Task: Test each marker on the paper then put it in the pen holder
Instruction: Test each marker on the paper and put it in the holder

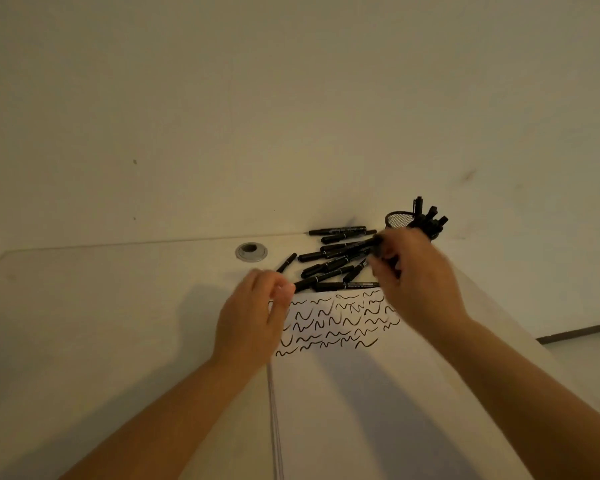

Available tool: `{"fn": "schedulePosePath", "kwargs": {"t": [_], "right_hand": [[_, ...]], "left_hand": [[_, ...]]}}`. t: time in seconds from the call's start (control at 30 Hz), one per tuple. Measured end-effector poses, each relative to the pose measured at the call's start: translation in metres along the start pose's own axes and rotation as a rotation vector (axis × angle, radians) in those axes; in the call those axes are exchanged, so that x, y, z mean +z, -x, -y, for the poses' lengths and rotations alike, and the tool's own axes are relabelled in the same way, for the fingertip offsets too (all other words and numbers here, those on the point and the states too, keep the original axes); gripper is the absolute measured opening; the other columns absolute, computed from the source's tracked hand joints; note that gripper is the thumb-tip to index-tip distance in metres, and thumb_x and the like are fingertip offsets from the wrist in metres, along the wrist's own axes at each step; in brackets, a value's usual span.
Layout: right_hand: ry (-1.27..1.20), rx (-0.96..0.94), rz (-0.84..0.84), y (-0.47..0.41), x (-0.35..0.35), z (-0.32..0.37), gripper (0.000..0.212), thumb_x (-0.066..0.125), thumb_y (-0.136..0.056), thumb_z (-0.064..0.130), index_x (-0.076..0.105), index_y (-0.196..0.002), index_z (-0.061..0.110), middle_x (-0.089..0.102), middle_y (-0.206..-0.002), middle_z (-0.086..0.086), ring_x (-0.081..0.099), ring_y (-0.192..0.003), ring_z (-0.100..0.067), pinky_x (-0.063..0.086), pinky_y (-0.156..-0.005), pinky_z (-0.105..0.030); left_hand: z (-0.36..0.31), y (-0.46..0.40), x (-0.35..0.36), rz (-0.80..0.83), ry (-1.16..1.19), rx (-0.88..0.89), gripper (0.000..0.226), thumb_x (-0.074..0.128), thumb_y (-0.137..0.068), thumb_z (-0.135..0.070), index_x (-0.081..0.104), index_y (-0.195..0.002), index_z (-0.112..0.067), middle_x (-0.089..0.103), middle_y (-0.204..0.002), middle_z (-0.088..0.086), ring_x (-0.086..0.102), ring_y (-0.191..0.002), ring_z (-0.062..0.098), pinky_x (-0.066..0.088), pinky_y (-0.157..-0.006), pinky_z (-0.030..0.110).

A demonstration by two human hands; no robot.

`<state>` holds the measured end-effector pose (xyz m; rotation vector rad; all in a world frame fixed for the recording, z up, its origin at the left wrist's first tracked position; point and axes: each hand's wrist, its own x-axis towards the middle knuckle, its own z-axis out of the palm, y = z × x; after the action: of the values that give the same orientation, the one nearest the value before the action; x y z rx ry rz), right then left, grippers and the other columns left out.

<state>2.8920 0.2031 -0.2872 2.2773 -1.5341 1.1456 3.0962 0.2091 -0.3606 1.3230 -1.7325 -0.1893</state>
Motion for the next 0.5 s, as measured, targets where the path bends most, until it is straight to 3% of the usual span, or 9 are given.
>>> {"fn": "schedulePosePath", "kwargs": {"t": [0.1,0.23,0.4,0.5], "right_hand": [[-0.178,0.229,-0.208,-0.030,-0.010,-0.019,0.036,0.062,-0.084,0.013,0.044,-0.115,0.021,0.057,-0.088,0.009,0.054,-0.068,0.001,0.041,-0.063,-0.012],[-0.241,0.250,-0.366,-0.057,-0.017,-0.041,0.052,0.060,-0.085,0.007,0.034,-0.125,0.028,0.055,-0.083,0.015,0.057,-0.072,-0.002,0.047,-0.067,-0.019],[-0.134,0.334,-0.298,-0.070,0.000,-0.064,0.046,0.054,-0.088,0.007,0.036,-0.128,0.023,0.057,-0.092,-0.003,0.058,-0.082,-0.021,0.051,-0.074,-0.037],[-0.056,0.369,-0.205,-0.068,0.014,-0.074,0.043,0.051,-0.089,0.006,0.037,-0.128,0.019,0.058,-0.097,-0.009,0.057,-0.087,-0.026,0.048,-0.073,-0.037]], "left_hand": [[0.030,-0.019,0.006,0.011,-0.231,-0.157,0.024,0.053,-0.088,-0.032,0.054,-0.106,-0.017,0.051,-0.108,0.002,0.048,-0.099,0.019,0.048,-0.076,0.035],[0.053,-0.025,0.013,0.068,-0.293,-0.331,0.030,0.055,-0.087,-0.035,0.052,-0.112,-0.019,0.051,-0.115,0.006,0.048,-0.104,0.024,0.047,-0.079,0.038],[0.057,-0.024,0.015,0.108,-0.339,-0.328,0.027,0.051,-0.088,-0.041,0.054,-0.106,-0.021,0.055,-0.108,0.001,0.052,-0.099,0.020,0.045,-0.079,0.034],[0.058,-0.023,0.015,0.120,-0.355,-0.317,0.022,0.051,-0.089,-0.038,0.055,-0.100,-0.021,0.056,-0.103,0.000,0.052,-0.094,0.019,0.045,-0.078,0.034]]}}
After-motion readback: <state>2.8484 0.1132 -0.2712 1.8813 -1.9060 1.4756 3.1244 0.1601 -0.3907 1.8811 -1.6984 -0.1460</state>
